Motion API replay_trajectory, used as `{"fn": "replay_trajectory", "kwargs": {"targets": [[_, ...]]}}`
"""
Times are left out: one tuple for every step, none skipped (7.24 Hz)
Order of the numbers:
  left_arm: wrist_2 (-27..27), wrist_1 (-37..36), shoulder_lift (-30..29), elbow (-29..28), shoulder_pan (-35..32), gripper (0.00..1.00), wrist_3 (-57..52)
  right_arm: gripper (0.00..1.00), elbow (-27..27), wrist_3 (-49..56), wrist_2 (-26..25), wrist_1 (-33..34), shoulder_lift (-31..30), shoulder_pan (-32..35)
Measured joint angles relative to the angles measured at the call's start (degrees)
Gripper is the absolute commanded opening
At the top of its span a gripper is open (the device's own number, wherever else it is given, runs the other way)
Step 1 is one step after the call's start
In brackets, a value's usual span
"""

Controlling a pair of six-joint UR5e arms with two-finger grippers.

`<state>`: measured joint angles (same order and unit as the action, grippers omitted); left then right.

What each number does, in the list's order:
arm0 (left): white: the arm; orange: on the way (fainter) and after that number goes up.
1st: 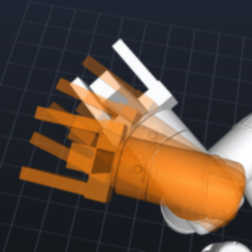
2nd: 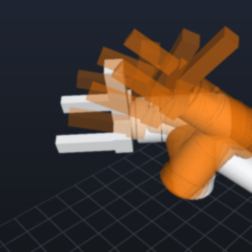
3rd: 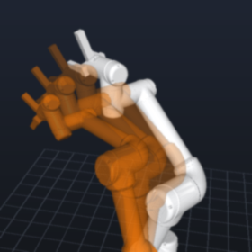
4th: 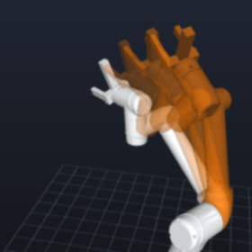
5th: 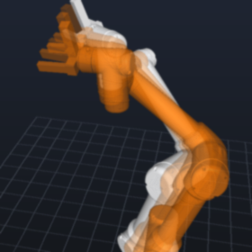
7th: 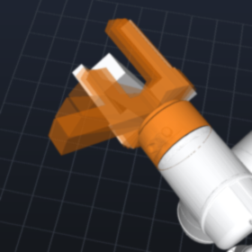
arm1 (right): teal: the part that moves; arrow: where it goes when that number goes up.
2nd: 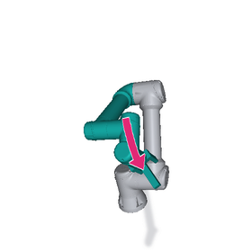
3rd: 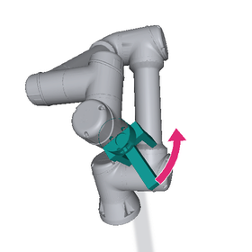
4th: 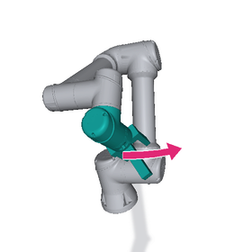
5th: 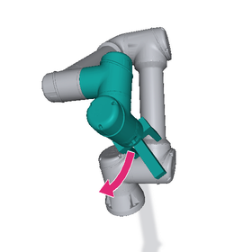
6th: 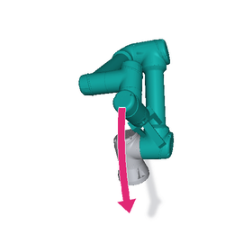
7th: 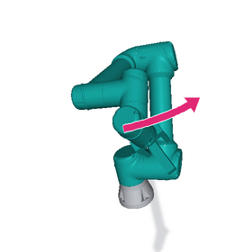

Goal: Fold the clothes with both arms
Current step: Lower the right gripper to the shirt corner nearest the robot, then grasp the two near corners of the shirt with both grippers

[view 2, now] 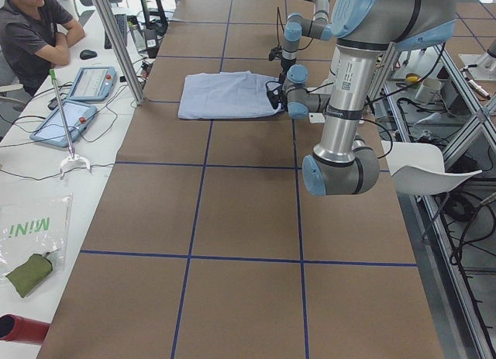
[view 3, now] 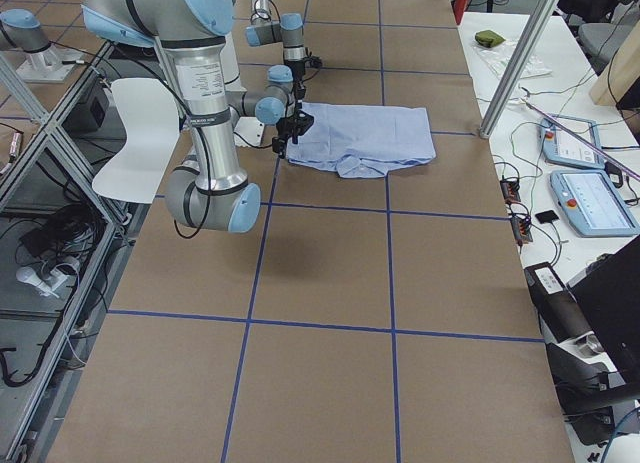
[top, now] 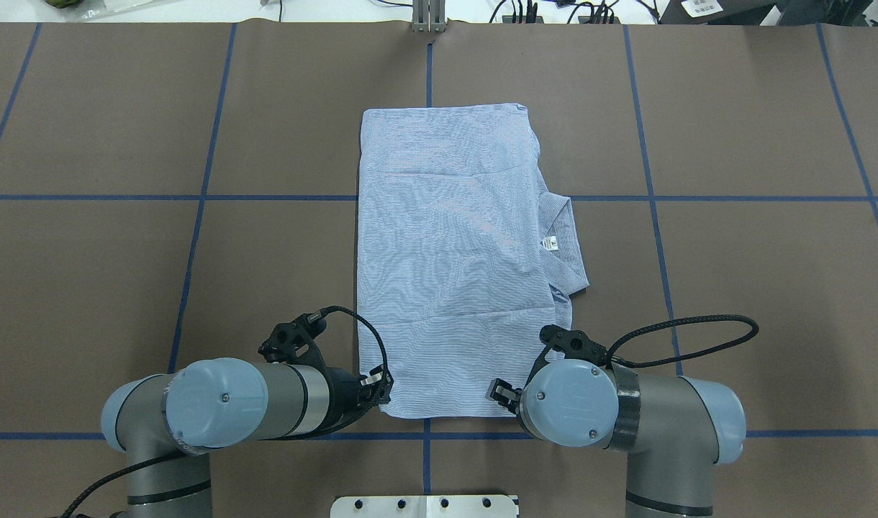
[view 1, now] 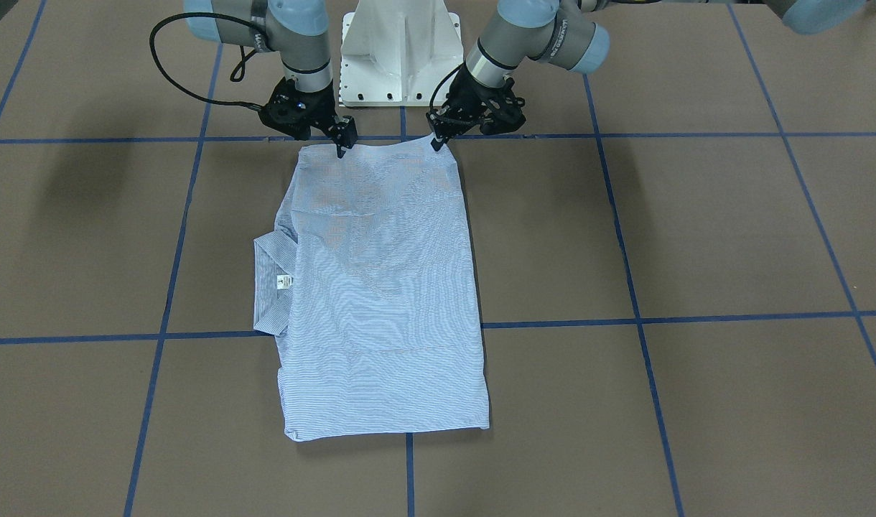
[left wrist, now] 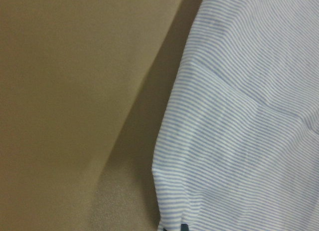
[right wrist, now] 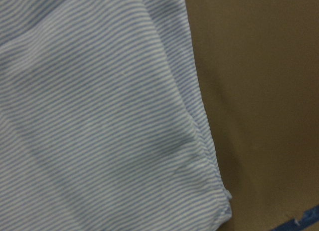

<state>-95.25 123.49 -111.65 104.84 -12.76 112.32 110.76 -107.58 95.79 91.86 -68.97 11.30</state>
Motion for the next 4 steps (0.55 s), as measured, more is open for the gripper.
{"fn": "replay_trajectory", "kwargs": {"targets": [[0.03, 0.00, 0.01, 0.01, -0.04, 0.00, 0.00, 0.99, -0.06, 0.02, 0.01, -0.08, -0.14, -0.08], [0.06, 0.00, 0.02, 0.01, -0.07, 0.00, 0.00, 0.99, -0.08, 0.08, -0.03, -0.19, -0.18, -0.10], [0.06, 0.00, 0.02, 0.01, -0.07, 0.00, 0.00, 0.99, -0.10, 0.16, -0.12, -0.31, -0.11, -0.12], [0.07, 0.00, 0.02, 0.01, -0.07, 0.00, 0.00, 0.99, -0.10, 0.22, -0.22, -0.45, -0.01, -0.01]]}}
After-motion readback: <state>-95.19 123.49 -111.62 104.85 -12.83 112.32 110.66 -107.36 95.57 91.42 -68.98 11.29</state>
